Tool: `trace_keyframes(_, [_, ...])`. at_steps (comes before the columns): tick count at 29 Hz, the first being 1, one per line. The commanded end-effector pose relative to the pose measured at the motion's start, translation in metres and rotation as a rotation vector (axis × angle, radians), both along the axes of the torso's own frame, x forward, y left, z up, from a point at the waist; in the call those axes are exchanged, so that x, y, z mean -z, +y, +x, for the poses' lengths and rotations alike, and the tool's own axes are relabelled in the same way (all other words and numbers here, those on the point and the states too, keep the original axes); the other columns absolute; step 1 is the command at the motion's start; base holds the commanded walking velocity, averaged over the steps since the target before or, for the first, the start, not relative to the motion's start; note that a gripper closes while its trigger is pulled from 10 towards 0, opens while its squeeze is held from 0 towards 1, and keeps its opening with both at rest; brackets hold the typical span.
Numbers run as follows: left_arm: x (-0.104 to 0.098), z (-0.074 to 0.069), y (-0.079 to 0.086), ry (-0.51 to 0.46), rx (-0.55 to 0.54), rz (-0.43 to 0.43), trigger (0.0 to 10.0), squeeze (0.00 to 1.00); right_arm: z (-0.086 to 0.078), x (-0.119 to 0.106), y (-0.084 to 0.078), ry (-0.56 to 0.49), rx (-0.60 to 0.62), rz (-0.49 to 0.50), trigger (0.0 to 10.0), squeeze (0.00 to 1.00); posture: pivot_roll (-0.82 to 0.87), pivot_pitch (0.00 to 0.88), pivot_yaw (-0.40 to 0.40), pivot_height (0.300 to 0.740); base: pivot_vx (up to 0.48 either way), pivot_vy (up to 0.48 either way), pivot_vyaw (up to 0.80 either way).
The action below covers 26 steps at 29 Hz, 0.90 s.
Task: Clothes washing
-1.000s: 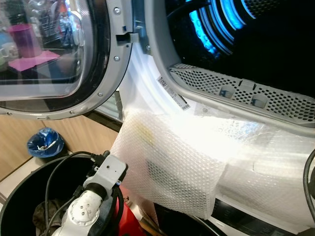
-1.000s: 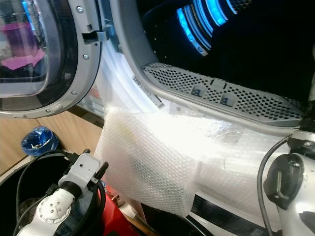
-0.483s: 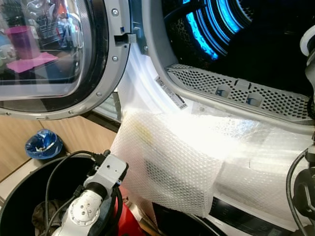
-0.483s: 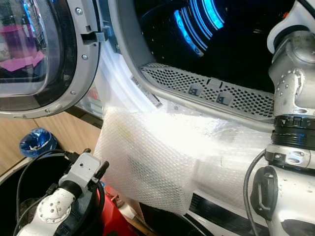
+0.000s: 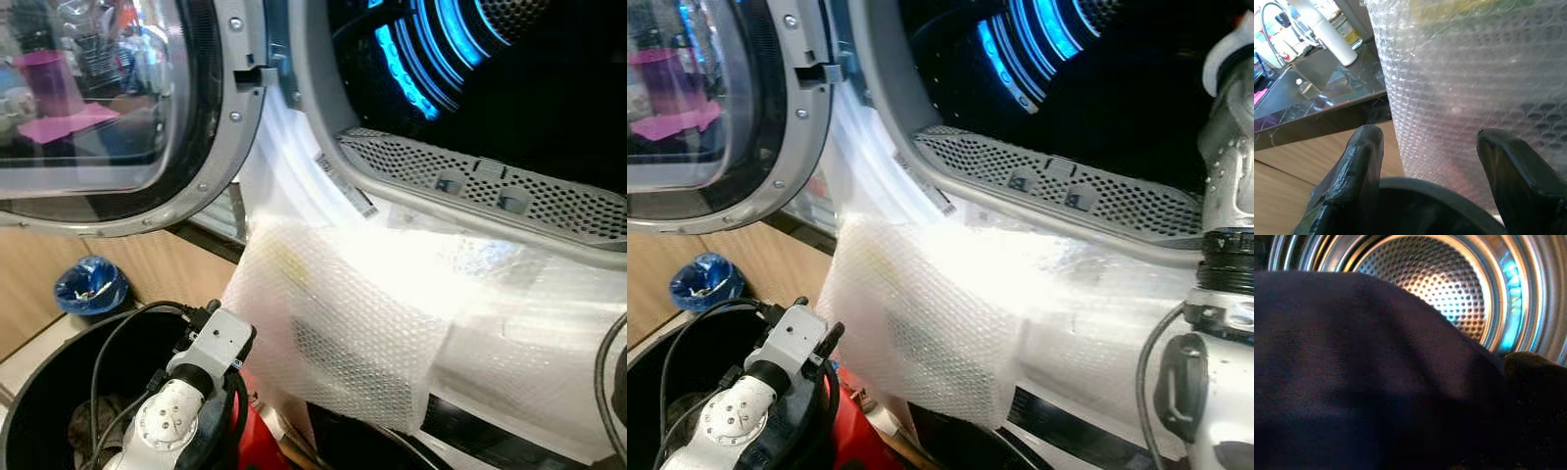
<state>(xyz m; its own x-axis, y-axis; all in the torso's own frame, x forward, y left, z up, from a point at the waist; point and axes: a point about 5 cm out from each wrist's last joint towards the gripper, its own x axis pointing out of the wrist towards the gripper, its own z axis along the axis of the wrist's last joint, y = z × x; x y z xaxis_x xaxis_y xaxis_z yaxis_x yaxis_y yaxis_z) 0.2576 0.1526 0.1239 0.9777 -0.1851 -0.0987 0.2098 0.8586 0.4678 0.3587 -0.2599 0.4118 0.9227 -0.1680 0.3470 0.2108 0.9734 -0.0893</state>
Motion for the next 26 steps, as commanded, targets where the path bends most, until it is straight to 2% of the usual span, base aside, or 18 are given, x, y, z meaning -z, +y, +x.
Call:
trace_keyframes(1, [0.001, 0.0, -0.001, 0.008, 0.012, 0.021, 10.0, 0.0, -0.007, -0.002, 0.044, 0.022, -0.499, -0.053, 10.0, 0.0, -0.01, 0.073, 0.018, 0.74, 0.0, 0.0, 0.0])
trace_keyframes(2, [0.001, 0.0, -0.001, 0.008, 0.013, 0.021, 10.0, 0.0, -0.015, -0.008, 0.057, -0.016, -0.652, -0.088, 10.0, 0.0, -0.01, 0.07, 0.017, 0.74, 0.0, 0.0, 0.0])
trace_keyframes(3, [0.001, 0.0, 0.0, 0.007, 0.012, 0.021, 10.0, 0.0, -0.02, -0.013, 0.062, -0.048, -0.712, -0.109, 10.0, 0.0, -0.01, 0.07, 0.017, 0.74, 0.0, 0.0, 0.0])
trace_keyframes(5, [0.001, 0.001, 0.0, 0.006, 0.011, 0.022, 10.0, 0.0, -0.014, -0.029, 0.053, -0.108, -0.622, -0.005, 10.0, 0.0, -0.01, 0.07, 0.017, 0.74, 0.0, 0.0, 0.0])
trace_keyframes(6, [0.001, 0.001, 0.0, 0.005, 0.009, 0.021, 10.0, 0.0, 0.003, -0.038, 0.021, -0.128, -0.239, 0.119, 10.0, 0.0, -0.01, 0.068, 0.016, 0.74, 0.0, 0.0, 0.0])
trace_keyframes(7, [0.001, 0.001, 0.0, 0.004, 0.009, 0.02, 10.0, 0.0, 0.006, -0.039, 0.01, -0.139, -0.102, 0.133, 10.0, 0.0, -0.01, 0.068, 0.016, 0.74, 0.0, 0.0, 0.0])
trace_keyframes(8, [0.001, 0.001, 0.0, 0.004, 0.009, 0.02, 10.0, 0.0, 0.006, -0.039, 0.01, -0.139, -0.102, 0.133, 10.0, 0.0, -0.01, 0.068, 0.016, 0.74, 0.0, 0.0, 0.0])
trace_keyframes(10, [0.0, 0.001, 0.0, 0.001, 0.007, 0.018, 10.0, 0.0, 0.0, -0.036, -0.028, -0.165, 0.179, 0.301, 10.0, 0.0, -0.01, 0.068, 0.016, 0.74, 0.0, 0.0, 0.0])
trace_keyframes(11, [0.0, 0.001, 0.0, -0.002, 0.007, 0.018, 10.0, 0.0, -0.003, -0.032, -0.039, -0.176, 0.24, 0.381, 10.0, 0.0, 0.0, 0.066, 0.013, 0.74, 0.0, 0.0, 0.0])
trace_keyframes(12, [-0.001, 0.001, 0.0, -0.006, 0.003, 0.016, 10.0, 0.0, -0.007, -0.029, -0.043, -0.188, 0.263, 0.386, 10.0, 0.0, 0.01, 0.066, 0.015, 0.74, 0.0, 0.0, 0.0])
trace_keyframes(15, [-0.002, 0.0, 0.0, -0.007, 0.002, 0.017, 10.0, 0.0, -0.006, -0.026, -0.036, -0.182, 0.218, 0.366, 10.0, 0.0, 0.01, 0.066, 0.015, 0.74, 0.0, 0.0, 0.0])
trace_keyframes(16, [-0.001, 0.0, 0.0, -0.006, 0.002, 0.018, 10.0, 0.0, 0.002, -0.022, -0.024, -0.146, 0.164, 0.35, 10.0, 0.0, 0.01, 0.068, 0.017, 0.74, 0.0, 0.0, 0.0])
trace_keyframes(17, [-0.001, 0.0, 0.0, -0.006, 0.002, 0.018, 10.0, 0.0, 0.002, -0.022, -0.024, -0.146, 0.164, 0.35, 10.0, 0.0, 0.01, 0.068, 0.017, 0.74, 0.0, 0.0, 0.0])
trace_keyframes(18, [-0.001, 0.0, 0.0, -0.004, 0.004, 0.019, 10.0, 0.0, 0.005, -0.02, -0.017, -0.129, 0.136, 0.333, 10.0, 0.0, 0.01, 0.068, 0.017, 0.74, 0.0, 0.0, 0.0])
trace_keyframes(19, [-0.001, 0.0, 0.0, 0.0, 0.011, 0.021, 10.0, 0.0, 0.012, -0.017, 0.001, -0.099, 0.036, 0.291, 10.0, 0.0, 0.0, 0.075, 0.025, 0.74, 0.0, 0.0, 0.0])
trace_keyframes(22, [0.0, 0.0, -0.001, 0.004, 0.019, 0.02, 10.0, 0.0, 0.011, -0.019, 0.022, -0.105, -0.11, 0.221, 10.0, 0.0, 0.0, 0.074, 0.025, 0.74, 0.0, 0.0, 0.0])
trace_keyframes(25, [0.0, 0.0, -0.002, 0.004, 0.022, 0.021, 10.0, 0.0, 0.01, -0.02, 0.027, -0.1, -0.187, 0.24, 10.0, 0.0, 0.0, 0.076, 0.026, 0.74, 0.0, 0.0, 0.0])
trace_keyframes(26, [0.0, 0.0, -0.002, 0.004, 0.023, 0.021, 10.0, 0.0, 0.008, -0.021, 0.027, -0.108, -0.237, 0.287, 10.0, 0.0, 0.0, 0.075, 0.024, 0.74, 0.0, 0.0, 0.0])
